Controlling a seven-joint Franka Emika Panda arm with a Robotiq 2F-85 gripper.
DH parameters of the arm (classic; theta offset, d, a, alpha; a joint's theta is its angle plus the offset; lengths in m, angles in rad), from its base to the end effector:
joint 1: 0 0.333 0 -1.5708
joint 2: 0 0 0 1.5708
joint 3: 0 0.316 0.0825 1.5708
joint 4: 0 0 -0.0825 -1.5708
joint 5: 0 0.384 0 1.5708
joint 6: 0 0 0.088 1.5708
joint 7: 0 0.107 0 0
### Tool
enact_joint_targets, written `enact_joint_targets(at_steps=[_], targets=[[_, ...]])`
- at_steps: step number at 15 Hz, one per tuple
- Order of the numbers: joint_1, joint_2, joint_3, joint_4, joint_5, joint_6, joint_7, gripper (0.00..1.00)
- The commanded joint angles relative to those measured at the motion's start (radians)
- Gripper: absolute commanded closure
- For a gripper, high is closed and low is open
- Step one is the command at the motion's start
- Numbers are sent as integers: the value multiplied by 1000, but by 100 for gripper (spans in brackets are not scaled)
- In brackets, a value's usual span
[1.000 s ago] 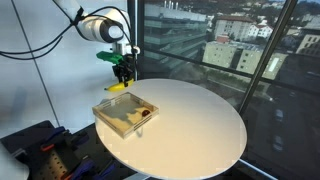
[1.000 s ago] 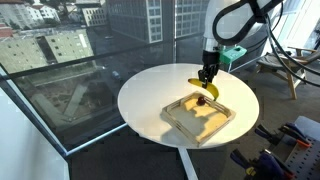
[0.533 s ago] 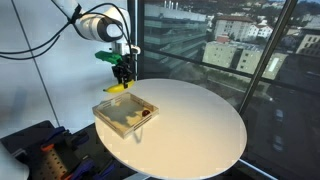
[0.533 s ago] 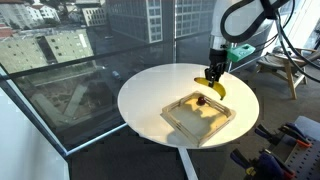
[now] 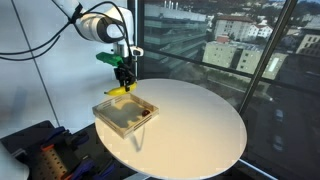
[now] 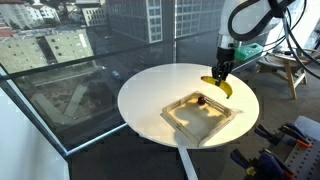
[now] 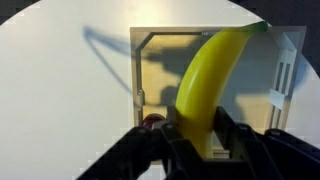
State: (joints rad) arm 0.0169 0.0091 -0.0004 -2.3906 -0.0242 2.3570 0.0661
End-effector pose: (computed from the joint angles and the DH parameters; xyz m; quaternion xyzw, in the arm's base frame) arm 0.4889 0.0077 0.3102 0.9996 -0.0160 -0.0210 0.0092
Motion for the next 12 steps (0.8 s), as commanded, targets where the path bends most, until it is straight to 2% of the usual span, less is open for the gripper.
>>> enact_joint_targets(at_steps=[1,12], targets=[[-22,-41,-15,-30,13,-4,-37,84],[-76,-31,-67,-36,-3,11,-79,84]])
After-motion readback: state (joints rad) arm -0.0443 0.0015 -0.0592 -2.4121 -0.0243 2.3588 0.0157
